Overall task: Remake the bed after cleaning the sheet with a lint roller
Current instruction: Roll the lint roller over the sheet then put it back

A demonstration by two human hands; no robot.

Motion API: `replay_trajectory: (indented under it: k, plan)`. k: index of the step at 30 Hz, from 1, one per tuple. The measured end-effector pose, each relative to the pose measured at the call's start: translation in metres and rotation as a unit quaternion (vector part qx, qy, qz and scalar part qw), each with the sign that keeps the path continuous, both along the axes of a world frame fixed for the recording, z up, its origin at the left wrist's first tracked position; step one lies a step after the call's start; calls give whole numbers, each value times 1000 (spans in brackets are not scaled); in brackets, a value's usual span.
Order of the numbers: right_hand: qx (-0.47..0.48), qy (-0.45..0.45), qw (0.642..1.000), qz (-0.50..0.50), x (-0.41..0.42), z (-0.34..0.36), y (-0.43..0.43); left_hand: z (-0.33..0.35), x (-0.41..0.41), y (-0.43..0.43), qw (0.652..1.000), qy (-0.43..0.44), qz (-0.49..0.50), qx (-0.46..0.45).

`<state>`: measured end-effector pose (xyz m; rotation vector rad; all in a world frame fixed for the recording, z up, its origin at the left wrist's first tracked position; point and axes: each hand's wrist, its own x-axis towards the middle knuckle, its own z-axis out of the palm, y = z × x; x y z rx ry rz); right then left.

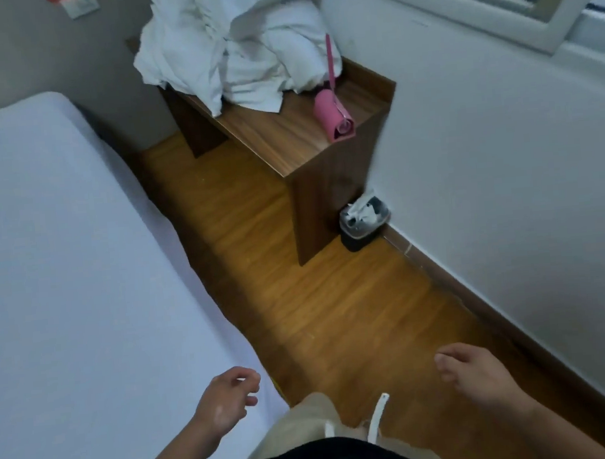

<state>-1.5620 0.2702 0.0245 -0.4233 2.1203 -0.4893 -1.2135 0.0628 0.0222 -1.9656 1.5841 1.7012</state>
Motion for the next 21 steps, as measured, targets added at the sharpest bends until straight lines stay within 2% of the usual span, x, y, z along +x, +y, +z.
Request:
replay_trajectory:
  k: [5,10,13,17,21]
  plan:
    - [5,-11,999,38,-60,-20,-89,-18,-54,-65,997,11,68,21]
    - [28,-6,998,51,-107,-27,-175,-33,-114,-160,994,20,85,59]
    - [25,6,999,26,-131,-18,-226,-23,-154,-225,997,35,36,61]
    - [-28,28,999,-11,-176,4,-305,-6,-225,-306,997,64,-49,8]
    - [-106,120,987,27,-234,33,-414,6,-303,-361,993,75,-79,-38]
